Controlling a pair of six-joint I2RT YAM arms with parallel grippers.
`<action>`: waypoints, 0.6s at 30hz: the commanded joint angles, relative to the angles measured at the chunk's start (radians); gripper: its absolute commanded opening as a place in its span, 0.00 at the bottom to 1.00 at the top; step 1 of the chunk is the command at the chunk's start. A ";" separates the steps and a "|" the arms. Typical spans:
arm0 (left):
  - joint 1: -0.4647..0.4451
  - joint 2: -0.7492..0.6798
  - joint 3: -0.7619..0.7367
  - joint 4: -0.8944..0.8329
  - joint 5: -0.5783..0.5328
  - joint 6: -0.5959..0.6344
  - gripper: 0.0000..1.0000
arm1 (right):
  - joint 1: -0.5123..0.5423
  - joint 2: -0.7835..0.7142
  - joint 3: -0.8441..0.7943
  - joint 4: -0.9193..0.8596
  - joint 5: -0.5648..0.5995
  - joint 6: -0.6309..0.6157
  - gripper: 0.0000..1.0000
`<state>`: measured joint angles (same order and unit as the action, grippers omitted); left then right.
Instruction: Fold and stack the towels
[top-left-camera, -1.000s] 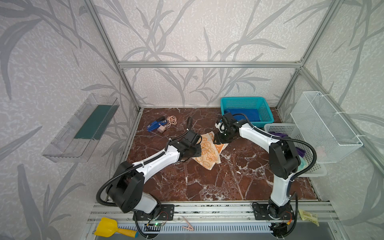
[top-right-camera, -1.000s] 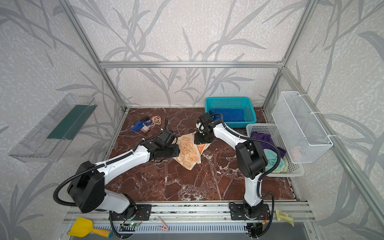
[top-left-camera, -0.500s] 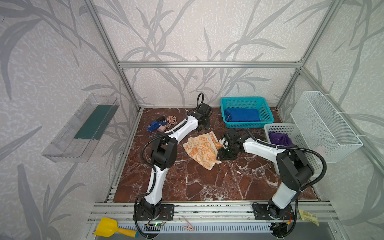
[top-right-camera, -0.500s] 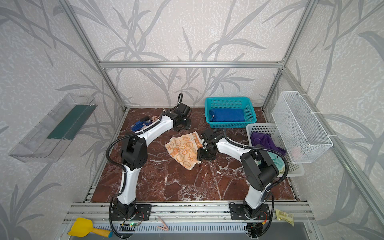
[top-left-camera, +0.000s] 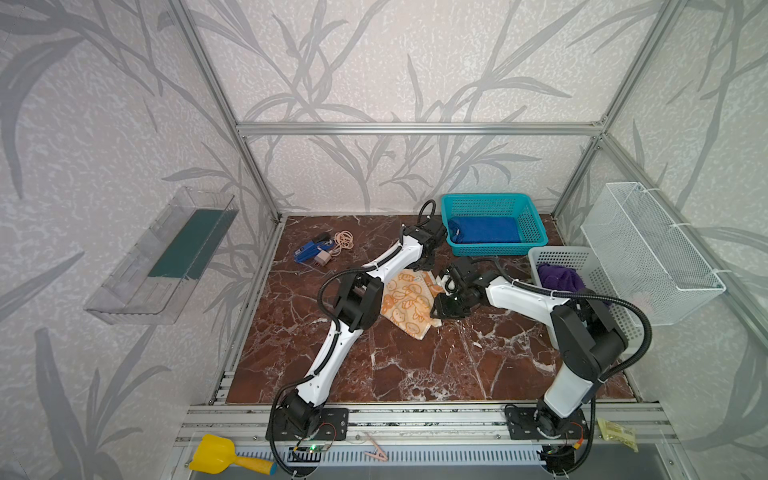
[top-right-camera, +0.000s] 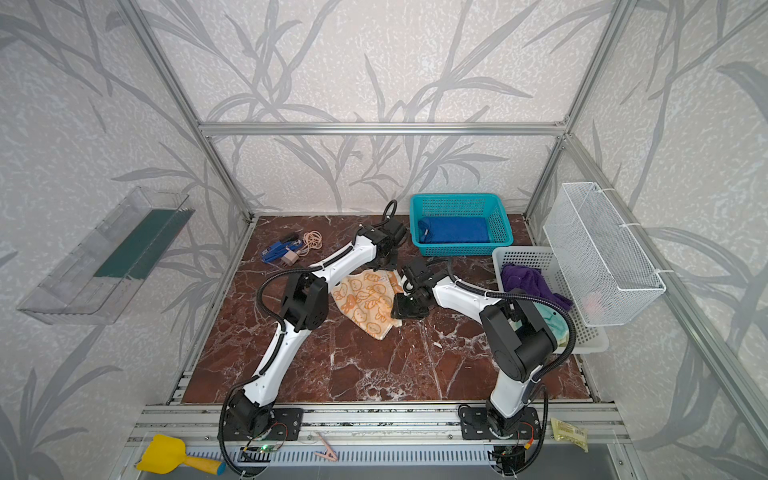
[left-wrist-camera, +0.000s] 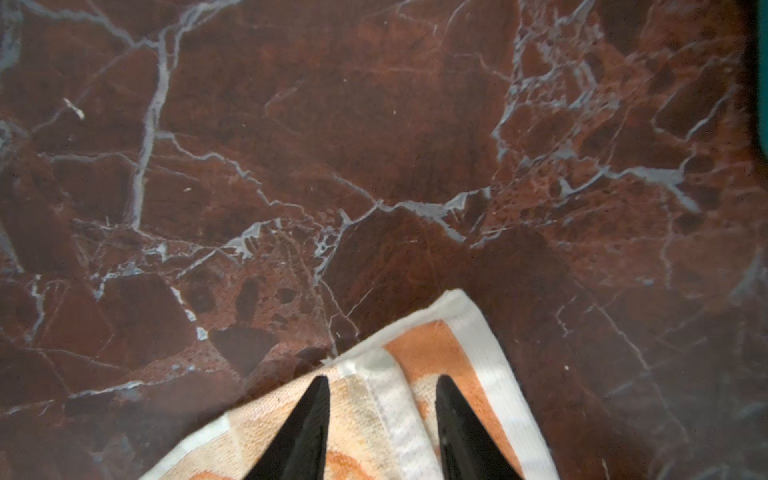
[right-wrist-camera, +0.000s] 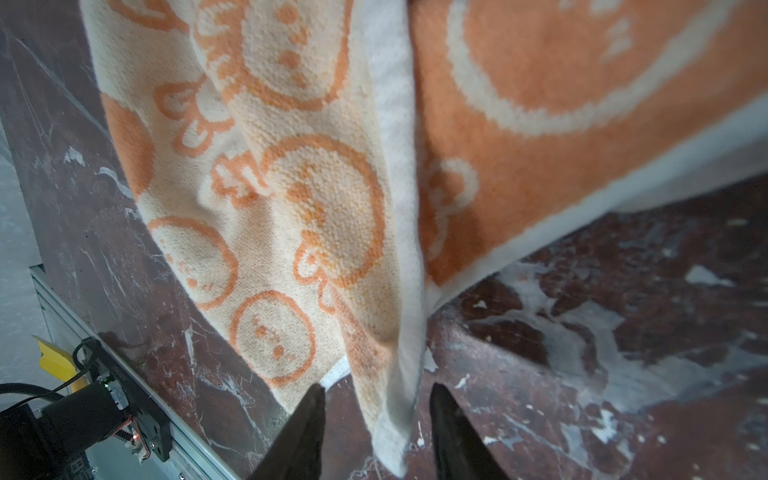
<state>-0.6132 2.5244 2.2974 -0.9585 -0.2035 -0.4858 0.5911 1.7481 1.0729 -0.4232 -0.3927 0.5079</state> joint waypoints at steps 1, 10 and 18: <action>-0.005 0.029 0.031 -0.058 -0.035 0.012 0.45 | 0.010 0.007 -0.017 0.003 -0.015 0.009 0.42; -0.006 0.025 0.032 -0.074 -0.058 0.016 0.40 | 0.031 -0.003 -0.013 -0.009 0.021 0.002 0.16; -0.006 -0.065 0.018 -0.083 -0.127 0.021 0.16 | 0.055 -0.082 0.023 -0.108 0.127 -0.045 0.03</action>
<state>-0.6147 2.5423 2.3035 -0.9974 -0.2646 -0.4580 0.6350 1.7378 1.0637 -0.4610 -0.3218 0.4896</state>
